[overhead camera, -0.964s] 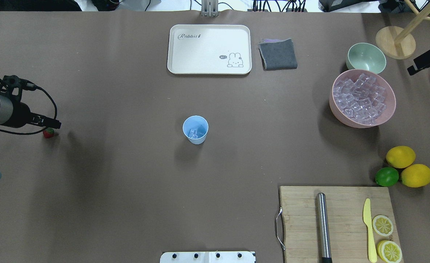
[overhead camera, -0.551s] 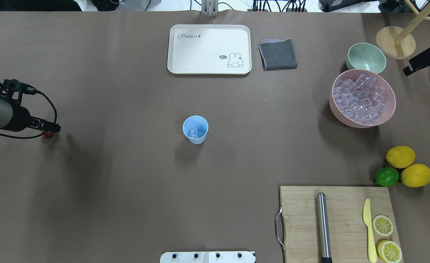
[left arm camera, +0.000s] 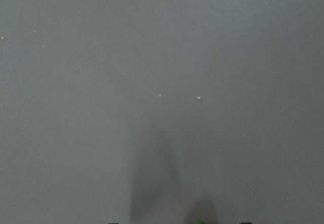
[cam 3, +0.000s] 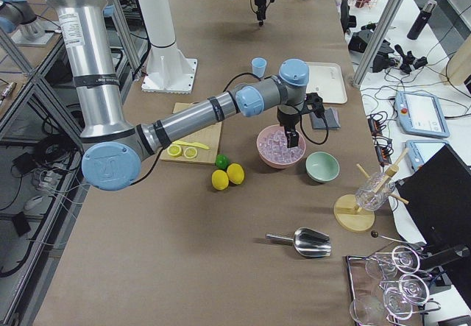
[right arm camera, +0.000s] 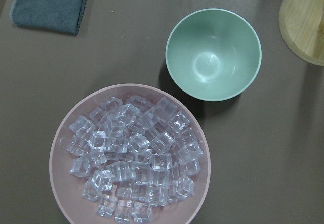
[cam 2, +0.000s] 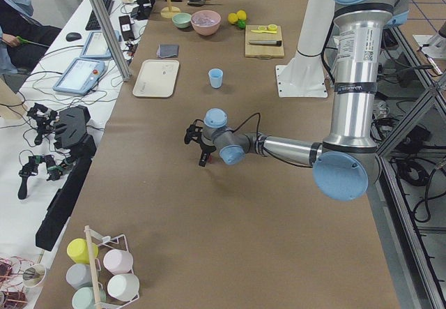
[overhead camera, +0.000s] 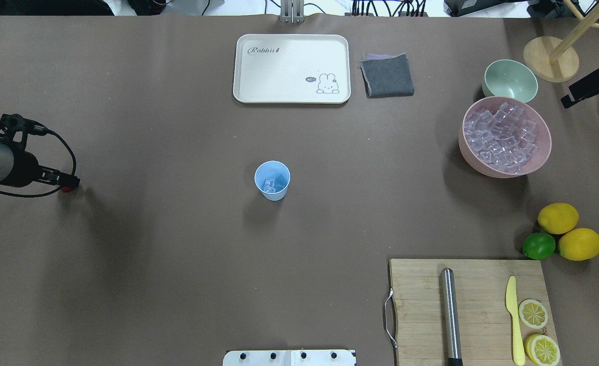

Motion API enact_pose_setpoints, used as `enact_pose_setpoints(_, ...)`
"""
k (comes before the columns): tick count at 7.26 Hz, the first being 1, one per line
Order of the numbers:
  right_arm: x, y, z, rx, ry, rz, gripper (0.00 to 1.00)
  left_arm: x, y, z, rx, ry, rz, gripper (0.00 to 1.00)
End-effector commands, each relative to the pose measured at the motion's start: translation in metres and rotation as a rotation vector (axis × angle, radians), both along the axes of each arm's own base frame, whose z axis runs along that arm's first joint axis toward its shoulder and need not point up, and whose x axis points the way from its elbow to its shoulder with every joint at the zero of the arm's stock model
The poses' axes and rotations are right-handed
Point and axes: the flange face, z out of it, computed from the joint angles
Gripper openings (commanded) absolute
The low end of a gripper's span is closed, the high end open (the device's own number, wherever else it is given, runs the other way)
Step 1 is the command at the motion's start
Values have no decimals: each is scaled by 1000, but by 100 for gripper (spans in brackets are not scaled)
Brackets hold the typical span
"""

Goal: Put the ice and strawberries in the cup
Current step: 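Lower the left gripper onto the red strawberry and close on it, then lift the strawberry and carry it with the left gripper over the blue cup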

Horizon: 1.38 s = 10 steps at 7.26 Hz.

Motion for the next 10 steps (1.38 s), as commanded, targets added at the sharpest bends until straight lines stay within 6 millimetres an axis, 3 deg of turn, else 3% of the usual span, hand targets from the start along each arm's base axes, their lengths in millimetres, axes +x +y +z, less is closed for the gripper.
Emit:
enact_pose_setpoints(1,0,1,0,2,0,0,98,0,0,-2,2,1,-4,43)
enact_pose_setpoints(2,0,1,-1,3,-1,0,98,1,1,-3,4,2,-3,39)
enact_pose_setpoints(3,0,1,-1,3,-2,-1,98,0,2,-2,2,2,-1,27)
enact_pose_setpoints(4,1,2,-1,3,-2,-1,98,-1,2,-12,10,12,-2,8)
enact_pose_setpoints(5,1,2,-1,2,-2,0,98,-1,3,-15,12,15,-1,2)
enact_pose_setpoints(6,0,2,-1,2,-2,-1,98,-7,4,-38,4,32,5,0)
enact_pose_setpoints(7,0,2,-2,3,-4,0,98,-21,3,-89,-91,54,9,0)
enact_pose_setpoints(8,0,1,-4,5,-3,0,98,-31,-12,-157,-116,53,-16,0)
enact_pose_setpoints(9,-1,0,-5,8,-4,-1,98,-13,-39,-231,-137,32,-26,0)
enact_pose_setpoints(10,-4,0,-8,12,-7,-6,98,4,-58,-293,-130,19,-65,0)
